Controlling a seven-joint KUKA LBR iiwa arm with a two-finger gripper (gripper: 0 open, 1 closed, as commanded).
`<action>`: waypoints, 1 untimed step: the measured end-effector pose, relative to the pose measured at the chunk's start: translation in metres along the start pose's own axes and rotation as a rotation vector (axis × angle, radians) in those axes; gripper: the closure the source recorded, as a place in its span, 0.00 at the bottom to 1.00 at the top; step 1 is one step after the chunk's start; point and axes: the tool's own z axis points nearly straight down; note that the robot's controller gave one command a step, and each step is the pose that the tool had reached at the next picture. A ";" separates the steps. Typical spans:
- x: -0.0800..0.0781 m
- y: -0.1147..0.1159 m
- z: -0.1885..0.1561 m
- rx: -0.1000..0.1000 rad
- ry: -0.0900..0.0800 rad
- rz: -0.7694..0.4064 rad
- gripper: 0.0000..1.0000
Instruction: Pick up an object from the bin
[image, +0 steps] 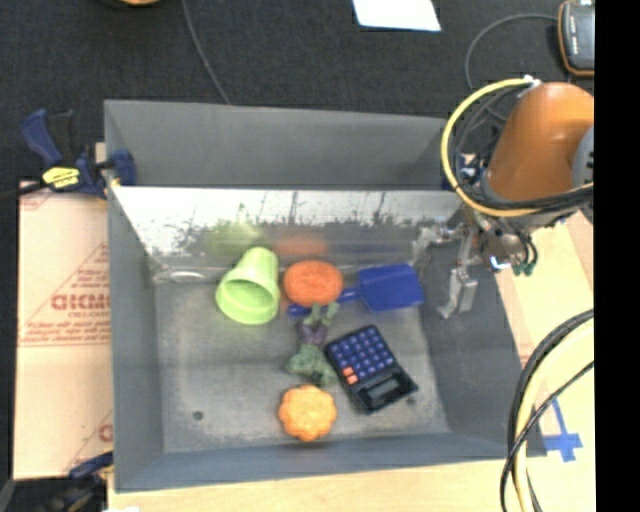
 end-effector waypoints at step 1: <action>-0.006 -0.021 0.023 0.001 0.000 -0.041 0.00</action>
Offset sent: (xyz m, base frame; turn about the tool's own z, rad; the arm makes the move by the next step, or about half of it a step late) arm 0.0104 0.0133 -0.0811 -0.2588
